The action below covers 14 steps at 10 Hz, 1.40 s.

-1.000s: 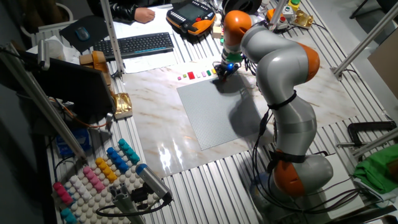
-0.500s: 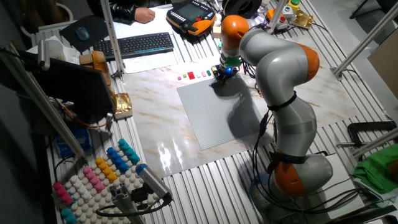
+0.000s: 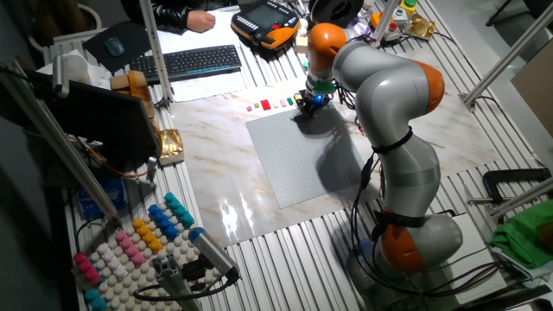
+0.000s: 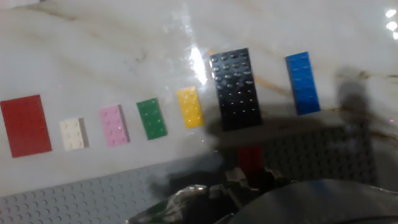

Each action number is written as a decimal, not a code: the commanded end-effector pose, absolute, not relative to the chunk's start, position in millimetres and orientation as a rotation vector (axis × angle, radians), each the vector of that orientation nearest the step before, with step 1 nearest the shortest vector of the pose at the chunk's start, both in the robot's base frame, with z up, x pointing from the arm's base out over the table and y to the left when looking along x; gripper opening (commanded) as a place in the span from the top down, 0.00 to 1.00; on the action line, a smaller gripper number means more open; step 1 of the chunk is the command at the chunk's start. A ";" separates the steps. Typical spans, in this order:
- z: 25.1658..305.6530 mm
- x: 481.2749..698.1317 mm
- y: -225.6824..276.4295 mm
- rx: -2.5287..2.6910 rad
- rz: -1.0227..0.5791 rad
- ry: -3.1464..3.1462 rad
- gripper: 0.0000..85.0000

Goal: Build with small Lego blocks

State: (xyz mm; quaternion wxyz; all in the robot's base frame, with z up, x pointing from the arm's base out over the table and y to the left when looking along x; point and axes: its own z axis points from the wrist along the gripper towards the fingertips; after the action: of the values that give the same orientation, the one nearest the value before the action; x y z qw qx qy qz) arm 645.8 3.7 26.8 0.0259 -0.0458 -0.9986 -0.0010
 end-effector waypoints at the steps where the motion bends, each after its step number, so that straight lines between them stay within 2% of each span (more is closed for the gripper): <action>1: 26.9 646.2 4.0 -0.136 -0.003 -3.087 0.99; 14: 21.7 645.7 3.0 -0.040 0.013 -3.087 0.98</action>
State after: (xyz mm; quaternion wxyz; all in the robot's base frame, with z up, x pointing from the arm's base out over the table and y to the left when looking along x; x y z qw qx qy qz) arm 646.2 2.9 22.5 0.0272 -0.0131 -0.9995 0.0042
